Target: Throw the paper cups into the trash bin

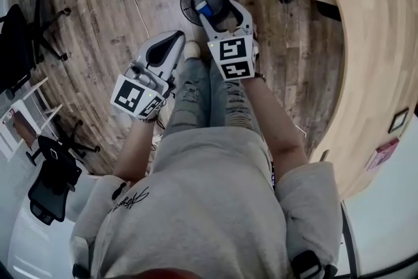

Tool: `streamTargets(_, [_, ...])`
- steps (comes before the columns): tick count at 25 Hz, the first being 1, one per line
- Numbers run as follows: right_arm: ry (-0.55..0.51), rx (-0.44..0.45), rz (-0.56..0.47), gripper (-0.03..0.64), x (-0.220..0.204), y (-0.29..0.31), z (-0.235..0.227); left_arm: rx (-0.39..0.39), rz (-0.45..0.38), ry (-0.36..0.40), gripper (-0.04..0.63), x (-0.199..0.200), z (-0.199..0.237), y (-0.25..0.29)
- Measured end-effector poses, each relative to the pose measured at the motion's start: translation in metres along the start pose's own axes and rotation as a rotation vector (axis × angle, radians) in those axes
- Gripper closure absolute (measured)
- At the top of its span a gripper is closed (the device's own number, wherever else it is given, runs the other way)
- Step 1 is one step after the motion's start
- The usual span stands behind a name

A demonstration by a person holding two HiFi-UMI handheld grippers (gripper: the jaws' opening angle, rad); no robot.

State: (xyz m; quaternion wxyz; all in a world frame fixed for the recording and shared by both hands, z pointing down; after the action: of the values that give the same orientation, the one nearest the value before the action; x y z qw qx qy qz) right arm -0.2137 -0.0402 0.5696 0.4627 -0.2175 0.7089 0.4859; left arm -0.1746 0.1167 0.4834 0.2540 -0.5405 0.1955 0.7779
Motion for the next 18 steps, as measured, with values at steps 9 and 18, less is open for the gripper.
streamTargets(9, [-0.009,-0.025,-0.05,0.328,0.041,-0.027,0.002,-0.021,-0.027,0.02,0.592,0.032,-0.005,0.002])
streamTargets(18, [-0.019,-0.015,-0.105,0.328,0.079,-0.054,0.013,-0.03,-0.055,0.037,0.592,0.063,-0.013,0.0])
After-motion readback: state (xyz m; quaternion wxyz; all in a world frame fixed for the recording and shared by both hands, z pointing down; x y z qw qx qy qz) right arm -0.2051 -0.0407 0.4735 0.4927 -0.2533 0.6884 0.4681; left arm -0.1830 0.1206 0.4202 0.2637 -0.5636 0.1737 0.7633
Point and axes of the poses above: the fingertips, and each gripper's own axes: y forward along the fingers, z to its left, x out of its top, the point moved 7 cm from there along -y, backward along the fingers, and after that the axes turned 11 degrees about -z, right-handed, at the moved point
